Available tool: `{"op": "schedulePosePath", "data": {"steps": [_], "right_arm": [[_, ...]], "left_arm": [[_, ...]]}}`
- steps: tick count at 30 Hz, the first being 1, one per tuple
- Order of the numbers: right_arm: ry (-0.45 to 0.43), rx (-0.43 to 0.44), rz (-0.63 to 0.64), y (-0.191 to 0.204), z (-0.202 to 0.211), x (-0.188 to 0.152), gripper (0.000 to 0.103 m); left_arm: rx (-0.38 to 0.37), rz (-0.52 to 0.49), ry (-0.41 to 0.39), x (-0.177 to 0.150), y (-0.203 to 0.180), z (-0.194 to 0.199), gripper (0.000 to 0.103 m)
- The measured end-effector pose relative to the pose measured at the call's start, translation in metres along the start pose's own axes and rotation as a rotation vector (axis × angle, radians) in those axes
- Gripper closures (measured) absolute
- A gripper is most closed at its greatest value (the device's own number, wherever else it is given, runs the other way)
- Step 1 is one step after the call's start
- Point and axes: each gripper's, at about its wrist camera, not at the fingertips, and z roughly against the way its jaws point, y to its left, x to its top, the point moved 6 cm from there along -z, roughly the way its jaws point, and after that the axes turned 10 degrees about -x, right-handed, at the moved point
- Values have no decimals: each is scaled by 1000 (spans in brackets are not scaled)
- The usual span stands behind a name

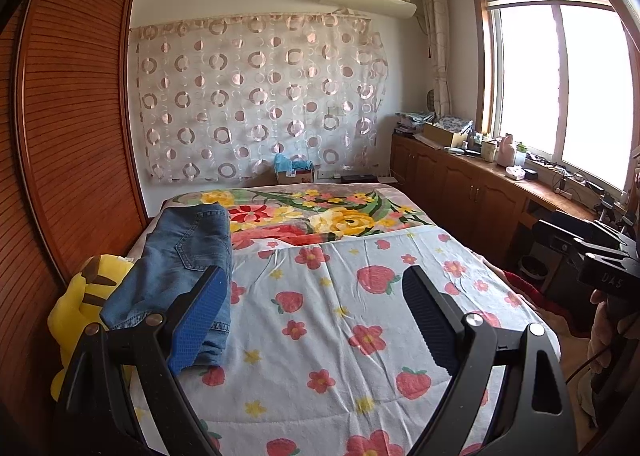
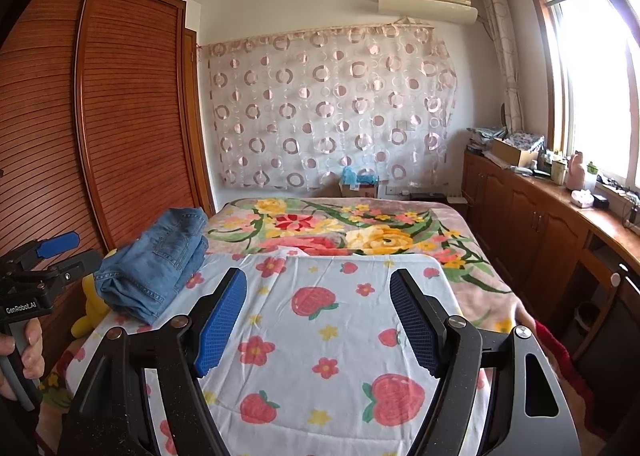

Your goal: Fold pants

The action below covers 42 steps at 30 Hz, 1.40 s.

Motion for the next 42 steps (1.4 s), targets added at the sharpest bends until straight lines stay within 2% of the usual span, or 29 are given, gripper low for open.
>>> {"op": "schedulePosePath", "data": {"steps": [42], "right_arm": [[-6,2,2,-7,5,4,27]], "left_arm": [[-7,5,-11,0,-4,5,13]]}}
